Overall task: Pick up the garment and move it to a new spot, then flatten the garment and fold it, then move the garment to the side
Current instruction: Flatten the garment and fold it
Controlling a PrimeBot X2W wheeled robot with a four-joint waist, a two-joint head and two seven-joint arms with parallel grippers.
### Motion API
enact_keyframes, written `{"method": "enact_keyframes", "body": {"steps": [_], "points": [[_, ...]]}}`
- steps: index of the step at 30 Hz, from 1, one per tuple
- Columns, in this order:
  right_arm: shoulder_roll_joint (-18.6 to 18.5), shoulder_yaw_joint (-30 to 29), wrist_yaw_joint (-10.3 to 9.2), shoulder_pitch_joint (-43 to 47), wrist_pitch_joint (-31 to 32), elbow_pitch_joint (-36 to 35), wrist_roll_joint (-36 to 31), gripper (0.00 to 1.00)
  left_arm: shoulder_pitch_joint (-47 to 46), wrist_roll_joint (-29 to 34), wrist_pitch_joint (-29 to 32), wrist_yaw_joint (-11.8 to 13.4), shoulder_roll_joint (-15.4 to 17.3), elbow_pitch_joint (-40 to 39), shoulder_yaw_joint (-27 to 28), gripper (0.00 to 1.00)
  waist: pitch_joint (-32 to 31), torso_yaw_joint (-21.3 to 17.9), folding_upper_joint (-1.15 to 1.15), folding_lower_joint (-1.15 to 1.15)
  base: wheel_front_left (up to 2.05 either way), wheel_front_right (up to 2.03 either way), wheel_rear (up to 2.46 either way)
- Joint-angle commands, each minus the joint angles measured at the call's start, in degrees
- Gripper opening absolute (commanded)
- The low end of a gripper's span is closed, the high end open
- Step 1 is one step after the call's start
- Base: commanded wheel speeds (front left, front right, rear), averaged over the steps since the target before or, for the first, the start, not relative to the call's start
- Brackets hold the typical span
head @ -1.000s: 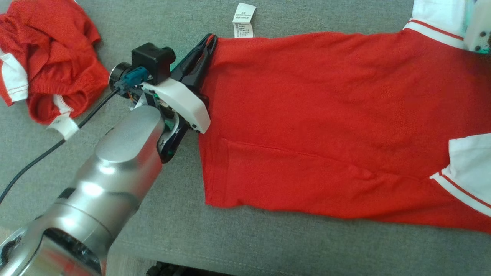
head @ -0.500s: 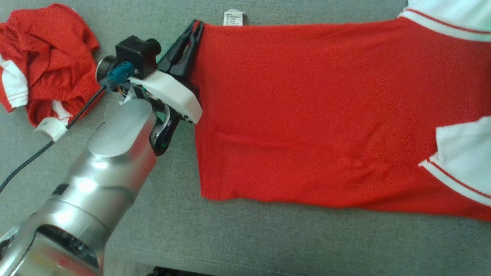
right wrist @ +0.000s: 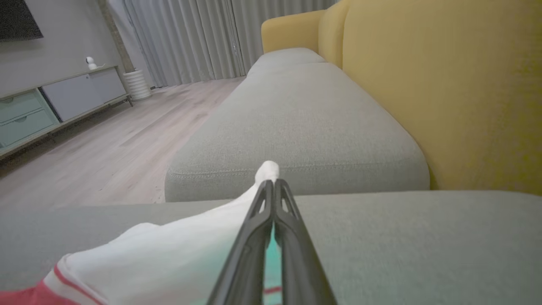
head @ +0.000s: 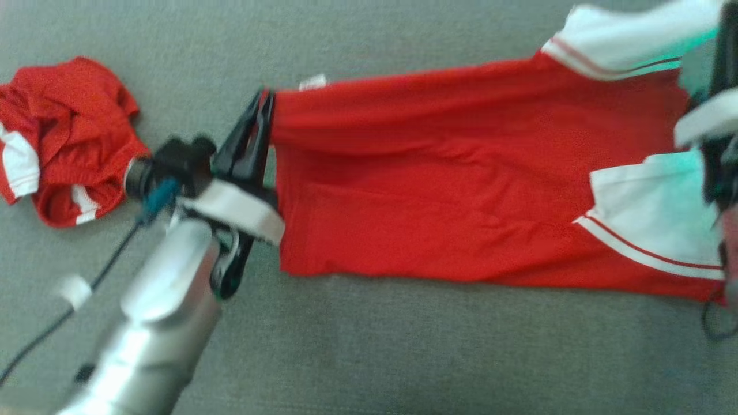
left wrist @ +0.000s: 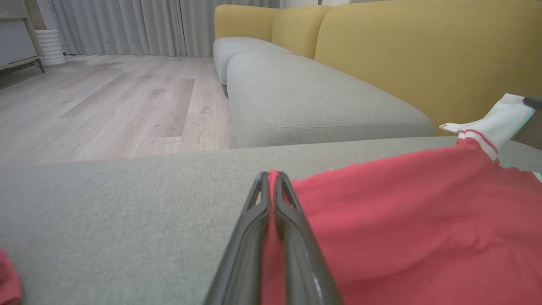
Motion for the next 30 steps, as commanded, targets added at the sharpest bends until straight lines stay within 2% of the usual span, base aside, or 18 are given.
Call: {"method": "enact_keyframes", "body": {"steps": [1,10,15,19,20,21,22,28,30], "points": [[0.14,0.91,-0.04,2.08,-0.73,-2.81,0.92,0.00,-0.20,0.89,-0.53,0.62,2.15,-2.12,2.85,0.00,-1.90,-1.56,0.00,0.01,0.00,0.00,0.00],[3.78,-2.71,-0.04,23.71,-0.96,-19.12,6.66,0.00,14.96,7.97,-0.53,0.49,0.53,-6.48,10.55,0.00,-6.06,-5.08,0.00,0.01,0.00,0.00,0.00],[7.12,-5.42,-0.04,31.16,-0.96,-22.45,6.60,0.00,19.44,11.72,-0.53,-0.29,-1.04,-6.97,13.52,0.00,-7.01,-5.98,0.00,0.01,0.00,0.00,0.00],[9.46,-6.95,-0.04,34.24,-0.93,-22.05,5.38,0.00,21.72,14.75,-0.53,-0.75,-2.51,-6.09,16.33,0.02,-8.12,-6.44,0.00,0.01,0.00,0.00,0.00],[9.86,-7.52,-0.04,34.46,-0.90,-21.53,5.08,0.19,22.24,15.29,-0.53,-0.59,-2.75,-5.51,16.84,0.36,-8.52,-6.49,0.00,0.01,0.00,0.00,0.00],[10.22,-8.14,-0.04,34.52,-0.91,-21.42,4.59,0.95,22.72,15.87,-0.53,-0.16,-3.05,-5.30,17.48,1.00,-8.95,-6.52,0.00,0.01,0.00,0.00,0.00],[10.42,-8.47,-0.04,34.54,-0.93,-21.48,3.66,1.00,23.30,16.57,-0.53,0.34,-3.39,-5.53,18.09,1.00,-9.41,-6.54,0.00,0.01,0.00,0.00,0.00],[12.41,-10.13,-0.04,35.80,-0.96,-25.34,-4.51,1.00,29.35,20.08,-0.53,5.32,-5.52,-10.48,23.31,1.00,-12.62,-6.62,0.00,0.01,0.00,0.00,0.00],[13.09,-9.94,-0.04,36.88,-0.96,-26.69,-8.23,1.00,31.82,21.01,-0.53,6.24,-6.22,-12.44,24.76,1.00,-13.62,-6.54,0.00,0.01,0.00,0.00,0.00]]}}
